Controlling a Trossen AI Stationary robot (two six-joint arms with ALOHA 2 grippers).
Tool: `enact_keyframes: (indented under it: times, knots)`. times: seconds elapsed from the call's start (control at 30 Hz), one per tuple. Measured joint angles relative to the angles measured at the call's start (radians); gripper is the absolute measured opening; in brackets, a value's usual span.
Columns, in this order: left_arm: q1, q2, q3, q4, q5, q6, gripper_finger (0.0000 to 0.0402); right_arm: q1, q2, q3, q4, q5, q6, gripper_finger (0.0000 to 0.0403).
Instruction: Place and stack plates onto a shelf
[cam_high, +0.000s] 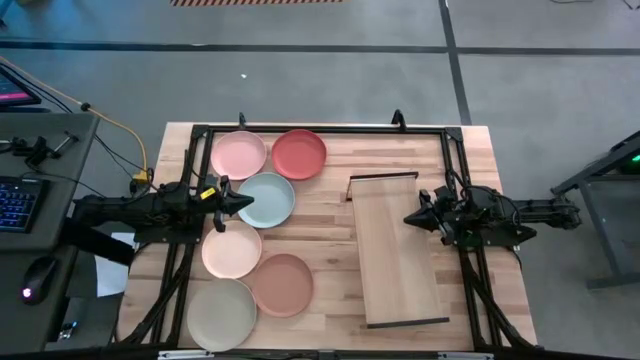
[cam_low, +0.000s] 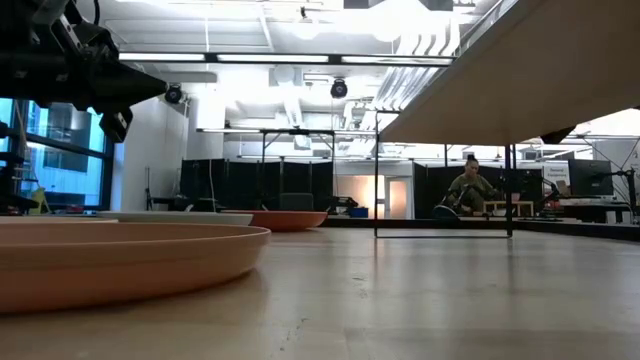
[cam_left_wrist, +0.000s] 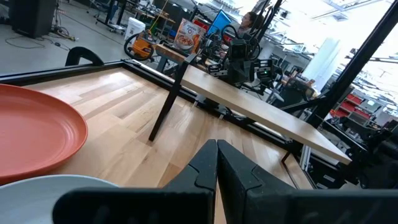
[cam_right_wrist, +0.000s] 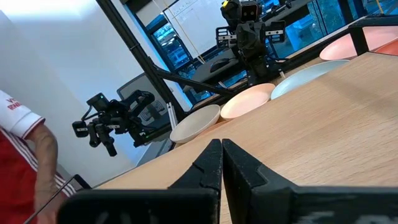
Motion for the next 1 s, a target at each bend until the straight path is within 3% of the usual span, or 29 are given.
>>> enact_keyframes:
  times: [0.53,0.63,0.87,1.0]
  knots:
    - [0.000,0.000,0.000,0.000,0.000,0.000,0.0000,0.000,0.000,0.000,0.000,0.001,0.000,0.0000]
    - [0.000,0.000,0.000,0.000,0.000,0.000,0.0000,0.000,0.000,-0.002,0.025,0.041,0.000,0.0000]
    - [0.000,0.000,0.000,0.000,0.000,0.000,0.0000,0.000,0.000,-0.002,0.344,0.320,0.311,0.0000]
    - [0.000,0.000,0.000,0.000,0.000,0.000,0.0000,0.001,0.032,0.051,0.642,0.286,0.258,0.0000]
